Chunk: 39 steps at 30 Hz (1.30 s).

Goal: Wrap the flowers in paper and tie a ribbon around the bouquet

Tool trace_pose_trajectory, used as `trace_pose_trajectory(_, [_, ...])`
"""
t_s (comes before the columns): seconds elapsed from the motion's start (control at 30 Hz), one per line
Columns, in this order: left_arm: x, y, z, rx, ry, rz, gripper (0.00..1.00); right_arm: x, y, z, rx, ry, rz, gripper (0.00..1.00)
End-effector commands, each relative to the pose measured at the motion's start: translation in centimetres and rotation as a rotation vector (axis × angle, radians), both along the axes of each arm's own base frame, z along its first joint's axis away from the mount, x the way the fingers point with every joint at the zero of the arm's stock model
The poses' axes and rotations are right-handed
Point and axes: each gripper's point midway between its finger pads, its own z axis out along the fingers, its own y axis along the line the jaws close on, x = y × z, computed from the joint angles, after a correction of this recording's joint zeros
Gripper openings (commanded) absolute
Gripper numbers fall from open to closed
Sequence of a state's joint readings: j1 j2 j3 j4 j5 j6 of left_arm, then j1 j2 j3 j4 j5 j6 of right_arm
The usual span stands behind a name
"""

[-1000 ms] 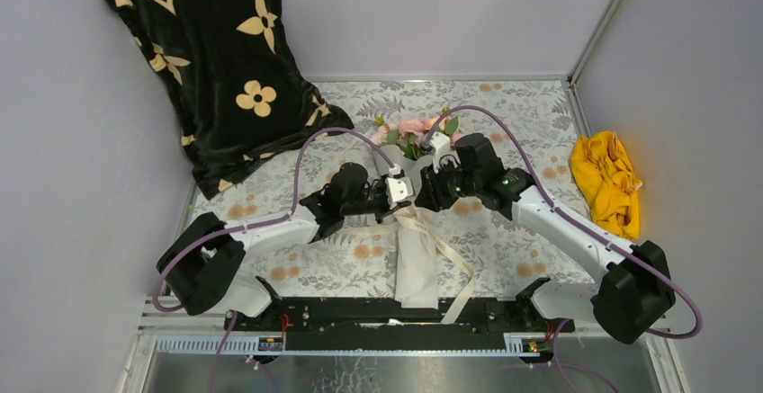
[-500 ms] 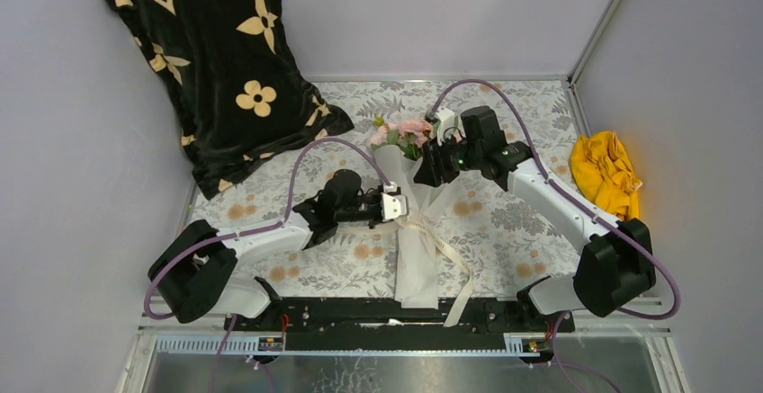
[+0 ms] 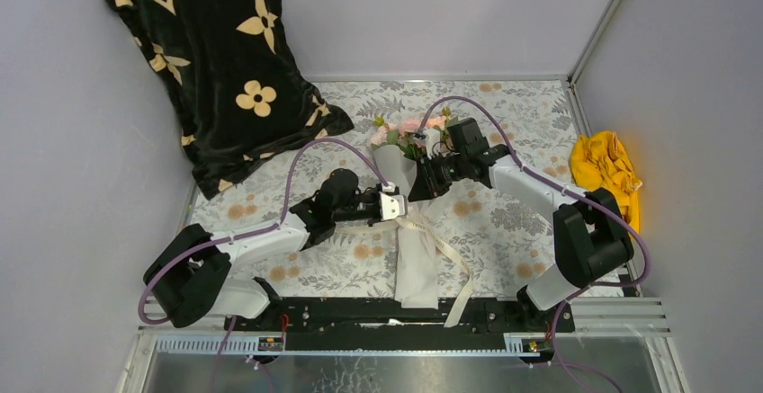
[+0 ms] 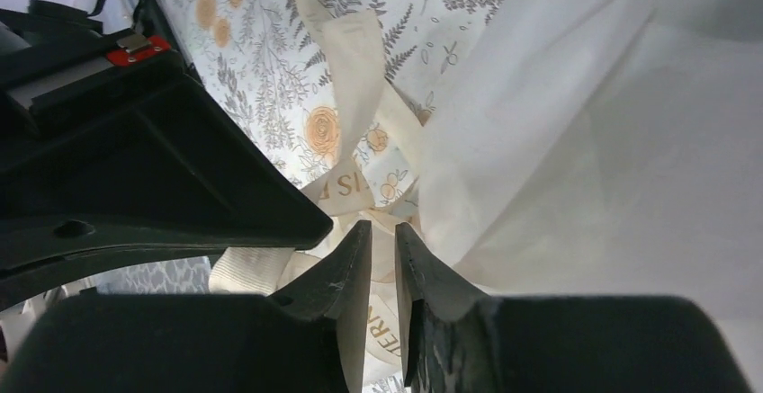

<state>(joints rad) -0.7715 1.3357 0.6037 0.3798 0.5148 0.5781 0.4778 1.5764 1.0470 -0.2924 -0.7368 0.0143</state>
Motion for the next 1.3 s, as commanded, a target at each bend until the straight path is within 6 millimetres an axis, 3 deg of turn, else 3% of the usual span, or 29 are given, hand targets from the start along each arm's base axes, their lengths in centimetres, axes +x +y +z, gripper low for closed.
trace_pose_trajectory(0.0, [0.7,-0.1,1.1,-0.032,-0.05,0.015,0.0,-0.5,1.6,0.9,0.095,-0.005,0.075,0.24])
trace_pose_trajectory(0.33, [0.9,0.4,0.7,-0.024,-0.027,0.045,0.0,-3.0,1.8,-0.5,0.097,0.058,0.218,0.35])
trace_pose_trajectory(0.47, [1.1,0.6,0.6,-0.021,-0.025,0.054,0.0,-4.0,1.3,0.1,0.103,0.04,0.253,0.38])
trace_pose_trajectory(0.83, [0.8,0.6,-0.1,-0.017,-0.012,0.046,0.0,-3.3,2.0,-1.1,0.043,-0.042,0.223,0.47])
trace_pose_trajectory(1.03, [0.9,0.8,-0.3,-0.009,-0.013,0.054,0.0,-4.2,2.2,-1.9,0.011,-0.03,0.273,0.53])
trace_pose_trajectory(1.17, [1.0,0.8,-0.4,-0.005,-0.013,0.057,0.0,-5.1,2.1,-2.3,-0.006,-0.02,0.293,0.5])
trace_pose_trajectory(1.27, [1.1,0.8,-0.3,-0.005,-0.015,0.06,0.0,-5.0,1.9,-2.3,-0.017,-0.033,0.283,0.41])
